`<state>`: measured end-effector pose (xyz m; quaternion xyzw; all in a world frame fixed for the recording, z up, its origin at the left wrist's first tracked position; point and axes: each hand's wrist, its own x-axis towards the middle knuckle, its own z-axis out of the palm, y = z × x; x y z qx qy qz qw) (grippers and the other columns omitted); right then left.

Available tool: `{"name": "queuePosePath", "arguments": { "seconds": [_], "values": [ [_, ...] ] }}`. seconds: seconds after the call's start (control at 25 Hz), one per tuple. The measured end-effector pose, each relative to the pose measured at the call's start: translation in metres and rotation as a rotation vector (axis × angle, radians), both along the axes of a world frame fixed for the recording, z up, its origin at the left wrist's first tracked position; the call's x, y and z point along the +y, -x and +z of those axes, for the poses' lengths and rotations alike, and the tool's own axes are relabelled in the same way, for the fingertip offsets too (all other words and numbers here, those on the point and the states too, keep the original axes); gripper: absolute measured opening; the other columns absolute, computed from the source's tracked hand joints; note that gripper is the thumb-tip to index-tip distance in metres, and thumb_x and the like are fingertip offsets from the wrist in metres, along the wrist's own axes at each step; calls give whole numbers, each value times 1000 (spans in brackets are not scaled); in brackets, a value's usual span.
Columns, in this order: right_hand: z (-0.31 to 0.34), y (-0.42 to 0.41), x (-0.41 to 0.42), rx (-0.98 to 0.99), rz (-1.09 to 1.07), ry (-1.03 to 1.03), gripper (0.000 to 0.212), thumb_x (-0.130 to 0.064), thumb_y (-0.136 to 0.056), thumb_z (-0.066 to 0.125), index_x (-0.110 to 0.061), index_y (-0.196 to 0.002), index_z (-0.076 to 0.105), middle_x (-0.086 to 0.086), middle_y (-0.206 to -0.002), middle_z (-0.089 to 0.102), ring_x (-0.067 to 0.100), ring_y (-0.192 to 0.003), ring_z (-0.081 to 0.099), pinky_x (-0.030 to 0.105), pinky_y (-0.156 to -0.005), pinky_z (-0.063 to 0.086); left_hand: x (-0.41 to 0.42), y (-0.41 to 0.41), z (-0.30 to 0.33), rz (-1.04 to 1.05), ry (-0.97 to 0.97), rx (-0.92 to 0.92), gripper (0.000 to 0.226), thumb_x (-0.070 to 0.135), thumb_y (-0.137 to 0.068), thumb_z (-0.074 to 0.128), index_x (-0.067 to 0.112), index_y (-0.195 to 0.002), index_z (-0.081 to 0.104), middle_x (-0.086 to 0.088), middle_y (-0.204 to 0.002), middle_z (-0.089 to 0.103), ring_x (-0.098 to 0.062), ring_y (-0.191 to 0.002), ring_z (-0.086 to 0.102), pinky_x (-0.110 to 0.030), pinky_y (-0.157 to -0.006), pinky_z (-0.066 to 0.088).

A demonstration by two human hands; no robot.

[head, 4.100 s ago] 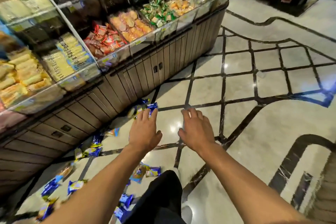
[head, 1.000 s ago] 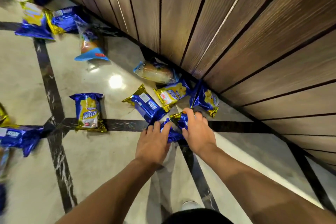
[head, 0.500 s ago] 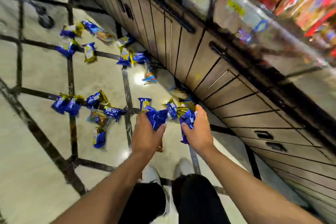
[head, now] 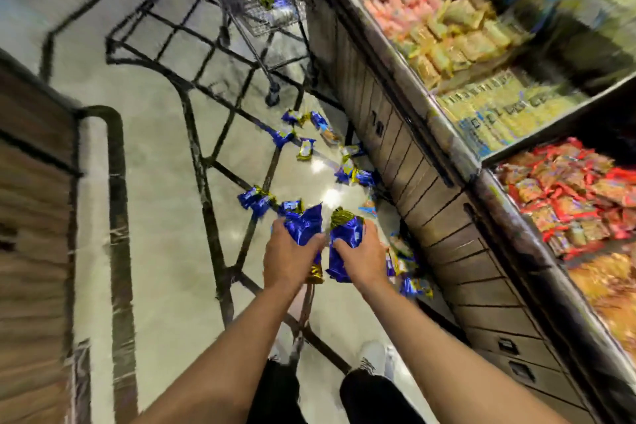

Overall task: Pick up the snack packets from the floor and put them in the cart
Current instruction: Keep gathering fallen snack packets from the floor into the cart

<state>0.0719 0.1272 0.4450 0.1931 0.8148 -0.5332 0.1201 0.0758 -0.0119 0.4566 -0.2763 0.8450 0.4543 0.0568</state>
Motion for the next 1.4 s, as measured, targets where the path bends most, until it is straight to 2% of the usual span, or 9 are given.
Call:
{"name": "queuePosePath", "arguments": {
  "seconds": [0.12,0.32,0.44,0.52,0.68,0.8,1.04,1.32,1.4],
  "values": [
    [25,2,-65,51,89,25,34,-14,-80,72,-19,-108,51,-17,-85,56,1,-76,55,6,-64,36,-61,-23,17,93,-22,9,71,49,-73,78,26,-131,45,5,-110,66,-19,-100,65,-40,-89,55],
    [43,3,-189,85,183,-2,37,-20,-79,71,-23,-110,51,-13,-89,64,15,-86,65,36,-77,55,-188,-40,31,165,26,31,69,45,-75,79,24,-133,49,2,-115,67,-23,-104,65,-32,-87,52],
    [49,7,-259,148,233,-45,52,-18,-82,71,-21,-128,46,-11,-104,65,13,-98,65,31,-86,52,-263,-39,37,114,70,51,78,48,-76,77,26,-141,39,3,-126,63,-21,-113,62,-35,-92,51],
    [58,13,-304,168,285,-62,75,-20,-83,71,-21,-147,31,-8,-118,63,12,-107,61,29,-95,48,-308,-34,44,102,77,67,82,50,-77,74,30,-144,31,5,-132,60,-20,-116,59,-39,-94,51],
    [61,44,-376,221,381,-111,86,-27,-80,70,-35,-150,20,-5,-132,58,11,-114,58,36,-100,49,-377,-7,60,109,86,120,91,50,-81,72,37,-151,16,5,-139,55,-21,-122,57,-41,-95,51],
    [54,88,-429,239,447,-154,78,-25,-80,73,-30,-147,31,-5,-136,53,11,-119,54,36,-104,46,-429,32,58,120,91,124,84,48,-82,71,37,-149,21,5,-139,54,-19,-120,57,-40,-94,52],
    [27,213,-545,237,466,-61,77,-25,-81,73,-29,-145,32,-4,-133,53,10,-115,54,30,-102,44,-547,142,38,151,146,66,85,50,-81,71,38,-149,21,6,-140,53,-19,-122,56,-43,-97,51],
    [47,407,-666,217,465,-6,81,-32,-78,72,-41,-145,27,-8,-135,54,13,-116,59,44,-97,53,-677,326,65,205,174,51,90,50,-79,74,41,-149,18,6,-140,54,-21,-123,56,-47,-99,50],
    [56,455,-693,239,456,-15,81,-30,-79,72,-35,-146,28,-7,-136,54,12,-117,59,41,-100,51,-702,372,69,200,174,78,91,50,-79,74,41,-149,17,7,-142,52,-20,-125,55,-47,-100,50]
  ]
}}
